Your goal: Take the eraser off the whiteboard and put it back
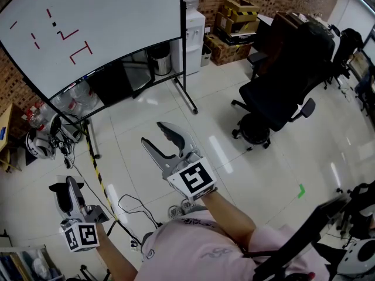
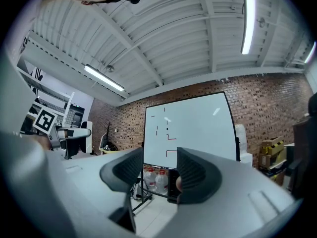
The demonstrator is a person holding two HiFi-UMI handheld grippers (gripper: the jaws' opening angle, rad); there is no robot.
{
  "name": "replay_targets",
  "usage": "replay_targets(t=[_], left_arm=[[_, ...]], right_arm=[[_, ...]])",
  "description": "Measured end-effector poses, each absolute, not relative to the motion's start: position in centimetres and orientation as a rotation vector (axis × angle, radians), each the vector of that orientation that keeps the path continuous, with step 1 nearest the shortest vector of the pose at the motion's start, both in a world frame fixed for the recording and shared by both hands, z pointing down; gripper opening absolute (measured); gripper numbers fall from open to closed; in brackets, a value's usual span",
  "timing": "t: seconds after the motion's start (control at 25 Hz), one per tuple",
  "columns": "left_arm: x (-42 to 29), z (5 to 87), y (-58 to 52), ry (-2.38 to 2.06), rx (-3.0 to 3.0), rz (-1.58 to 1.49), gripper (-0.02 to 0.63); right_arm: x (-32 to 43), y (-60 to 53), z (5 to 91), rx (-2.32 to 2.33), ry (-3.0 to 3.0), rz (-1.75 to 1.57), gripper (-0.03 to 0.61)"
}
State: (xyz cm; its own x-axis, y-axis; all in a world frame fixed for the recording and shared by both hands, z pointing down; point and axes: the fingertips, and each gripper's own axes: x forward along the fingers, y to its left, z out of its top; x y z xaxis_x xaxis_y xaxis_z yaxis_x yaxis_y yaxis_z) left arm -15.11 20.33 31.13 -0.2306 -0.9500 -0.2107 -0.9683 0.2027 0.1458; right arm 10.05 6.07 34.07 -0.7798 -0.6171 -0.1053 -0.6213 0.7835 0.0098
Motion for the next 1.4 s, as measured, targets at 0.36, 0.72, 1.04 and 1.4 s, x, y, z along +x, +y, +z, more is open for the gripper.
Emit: replay_targets(t=[0.36, 0.72, 1.04, 1.4], left_arm=[[-13.2, 31.5, 18.4, 2.407, -1.899, 0.360, 0.264], [-12.4, 32.3, 15.4, 2.423, -1.917, 0.338, 0.264], [-15.7, 33.3, 11.3, 2.399, -1.973, 0.319, 0.264], [-20.7, 32.2, 4.3, 2.309, -2.039, 0.311, 0.264]], right_arm=[[11.7, 4.2, 34.1, -0.991, 2.868, 0.060, 0.209], [11.3, 1.5, 34.0, -0.971, 2.863, 0.025, 0.207], [6.1, -1.8, 35.1, -0.955, 2.864, 0.011, 0.207], [-0.7, -7.7, 34.2, -0.960, 2.856, 0.077, 0.207]])
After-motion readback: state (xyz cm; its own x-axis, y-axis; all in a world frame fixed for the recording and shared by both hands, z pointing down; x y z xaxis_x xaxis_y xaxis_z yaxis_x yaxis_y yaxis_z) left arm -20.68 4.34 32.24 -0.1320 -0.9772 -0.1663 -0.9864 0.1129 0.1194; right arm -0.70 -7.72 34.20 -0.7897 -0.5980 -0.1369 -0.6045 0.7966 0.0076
